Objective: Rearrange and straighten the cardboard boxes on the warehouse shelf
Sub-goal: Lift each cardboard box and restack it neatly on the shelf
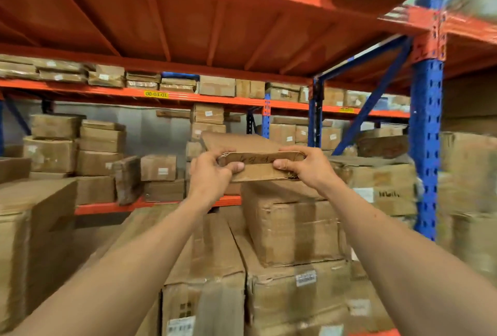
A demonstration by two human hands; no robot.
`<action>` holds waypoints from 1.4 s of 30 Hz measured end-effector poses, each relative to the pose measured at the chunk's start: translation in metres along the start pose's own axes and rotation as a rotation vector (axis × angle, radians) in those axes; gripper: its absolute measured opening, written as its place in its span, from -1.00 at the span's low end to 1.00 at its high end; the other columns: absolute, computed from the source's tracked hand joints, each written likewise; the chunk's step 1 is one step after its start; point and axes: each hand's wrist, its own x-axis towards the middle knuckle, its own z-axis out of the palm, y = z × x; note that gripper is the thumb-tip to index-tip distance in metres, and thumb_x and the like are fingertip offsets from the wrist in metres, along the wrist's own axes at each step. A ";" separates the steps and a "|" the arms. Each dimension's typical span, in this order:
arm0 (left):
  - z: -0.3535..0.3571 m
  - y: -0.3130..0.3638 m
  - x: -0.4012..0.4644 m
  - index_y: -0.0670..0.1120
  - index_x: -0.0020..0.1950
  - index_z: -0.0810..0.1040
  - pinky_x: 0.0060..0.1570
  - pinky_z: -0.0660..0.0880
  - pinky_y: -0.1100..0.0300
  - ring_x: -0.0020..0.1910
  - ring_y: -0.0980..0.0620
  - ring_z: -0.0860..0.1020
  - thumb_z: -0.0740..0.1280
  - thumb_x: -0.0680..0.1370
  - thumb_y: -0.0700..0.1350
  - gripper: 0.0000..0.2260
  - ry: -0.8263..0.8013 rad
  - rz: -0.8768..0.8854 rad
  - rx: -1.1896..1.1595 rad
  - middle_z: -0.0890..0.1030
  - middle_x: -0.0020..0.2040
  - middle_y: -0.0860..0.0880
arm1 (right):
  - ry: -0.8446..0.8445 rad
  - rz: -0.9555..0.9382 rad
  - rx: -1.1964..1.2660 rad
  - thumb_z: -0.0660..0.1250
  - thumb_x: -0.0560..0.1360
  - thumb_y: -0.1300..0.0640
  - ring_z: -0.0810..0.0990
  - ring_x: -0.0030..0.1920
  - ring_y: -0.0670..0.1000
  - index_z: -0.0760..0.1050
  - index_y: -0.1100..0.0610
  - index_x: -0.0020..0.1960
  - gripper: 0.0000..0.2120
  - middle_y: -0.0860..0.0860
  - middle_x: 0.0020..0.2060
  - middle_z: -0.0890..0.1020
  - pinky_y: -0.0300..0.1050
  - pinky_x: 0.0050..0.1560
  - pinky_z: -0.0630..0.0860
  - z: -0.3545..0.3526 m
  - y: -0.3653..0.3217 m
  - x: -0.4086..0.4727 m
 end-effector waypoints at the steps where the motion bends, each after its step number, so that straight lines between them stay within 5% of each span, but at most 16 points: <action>1: 0.016 0.004 -0.005 0.05 0.19 0.70 0.18 0.53 0.18 0.10 -0.02 0.62 0.58 0.43 -0.03 -0.67 -0.027 -0.016 -0.027 0.69 -0.04 0.01 | 0.009 0.016 -0.027 0.65 0.28 -0.07 0.63 0.13 -0.05 0.69 -0.01 0.18 -0.51 -0.02 0.08 0.71 -0.16 0.20 0.50 -0.016 0.007 -0.004; 5: 0.071 0.014 -0.022 0.10 0.29 0.64 0.34 0.45 0.00 0.26 -0.06 0.53 0.54 0.47 0.04 -0.61 -0.135 -0.107 -0.057 0.63 0.20 -0.07 | 0.031 0.088 -0.066 0.65 0.29 -0.01 0.64 0.15 0.02 0.67 0.06 0.21 -0.48 0.00 0.07 0.71 0.02 0.27 0.52 -0.063 0.036 -0.022; 9: 0.112 0.021 -0.038 0.13 0.38 0.54 0.24 0.48 -0.01 0.25 0.01 0.51 0.49 0.50 0.12 -0.54 -0.185 -0.116 0.028 0.61 0.26 -0.03 | 0.059 0.100 -0.126 0.63 0.29 -0.04 0.59 0.14 0.01 0.65 -0.06 0.12 -0.58 -0.10 0.01 0.66 -0.16 0.05 0.46 -0.088 0.064 -0.033; 12: 0.120 0.029 -0.041 0.15 0.43 0.48 0.27 0.44 -0.09 0.23 -0.02 0.54 0.45 0.52 0.16 -0.51 -0.184 -0.045 0.253 0.65 0.24 -0.03 | 0.079 0.083 -0.237 0.58 0.21 -0.21 0.52 0.15 0.00 0.62 -0.19 0.11 -0.52 -0.09 0.02 0.62 -0.08 0.07 0.43 -0.096 0.072 -0.030; 16: 0.115 0.030 -0.033 0.06 0.53 0.36 0.36 0.38 -0.06 0.41 -0.11 0.42 0.47 0.52 0.04 -0.40 -0.361 -0.102 0.207 0.51 0.41 -0.12 | 0.041 0.019 -0.576 0.50 0.24 -0.40 0.55 0.22 0.12 0.62 -0.21 0.23 -0.40 0.00 0.16 0.64 0.11 0.11 0.55 -0.101 0.074 -0.020; 20: 0.120 0.029 -0.025 0.06 0.53 0.35 0.41 0.34 -0.10 0.43 -0.16 0.39 0.47 0.54 -0.03 -0.41 -0.380 -0.141 0.203 0.42 0.46 -0.16 | 0.054 0.034 -0.580 0.53 0.27 -0.33 0.34 0.38 0.25 0.61 -0.15 0.28 -0.38 0.10 0.30 0.32 0.24 0.39 0.33 -0.095 0.079 -0.015; 30: 0.123 0.023 -0.025 0.08 0.53 0.33 0.44 0.32 -0.21 0.46 -0.22 0.36 0.45 0.56 -0.03 -0.43 -0.367 -0.142 0.250 0.44 0.45 -0.17 | 0.037 0.058 -0.566 0.54 0.35 -0.26 0.24 0.42 0.26 0.56 -0.14 0.36 -0.38 0.14 0.34 0.32 0.28 0.39 0.30 -0.088 0.074 -0.022; 36: 0.088 0.003 -0.048 0.28 0.62 -0.04 0.46 0.29 -0.24 0.51 -0.13 0.33 0.47 0.53 0.01 -0.15 -0.420 -0.124 0.139 0.36 0.55 -0.09 | 0.047 0.012 -0.740 0.36 0.47 -0.32 0.11 0.51 0.29 0.39 -0.13 0.49 -0.35 0.24 0.53 0.17 0.26 0.45 0.17 -0.084 0.069 -0.030; 42: -0.006 -0.053 -0.074 0.19 0.64 -0.17 0.44 0.18 0.11 0.58 0.04 0.16 0.48 0.45 0.26 0.01 -0.101 -0.154 0.140 0.18 0.63 0.07 | 0.171 -0.325 -0.602 0.27 0.35 -0.26 0.32 0.36 0.25 0.52 0.05 0.34 -0.35 0.25 0.35 0.43 0.24 0.38 0.27 -0.015 0.019 -0.037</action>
